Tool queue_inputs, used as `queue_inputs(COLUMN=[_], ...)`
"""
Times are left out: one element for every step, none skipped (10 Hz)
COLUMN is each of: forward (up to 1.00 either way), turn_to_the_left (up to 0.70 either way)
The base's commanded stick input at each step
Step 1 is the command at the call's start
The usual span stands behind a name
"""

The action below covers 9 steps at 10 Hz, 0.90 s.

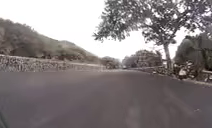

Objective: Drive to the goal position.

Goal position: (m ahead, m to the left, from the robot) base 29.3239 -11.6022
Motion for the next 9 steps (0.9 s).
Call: queue_inputs(forward=[0.70,0.70,0.70,0.70,0.70,0.70,0.70,0.70,0.70], turn_to_the_left=[0.00,0.00,0.00,0.00,0.00,0.00,-0.03,-0.14,-0.26])
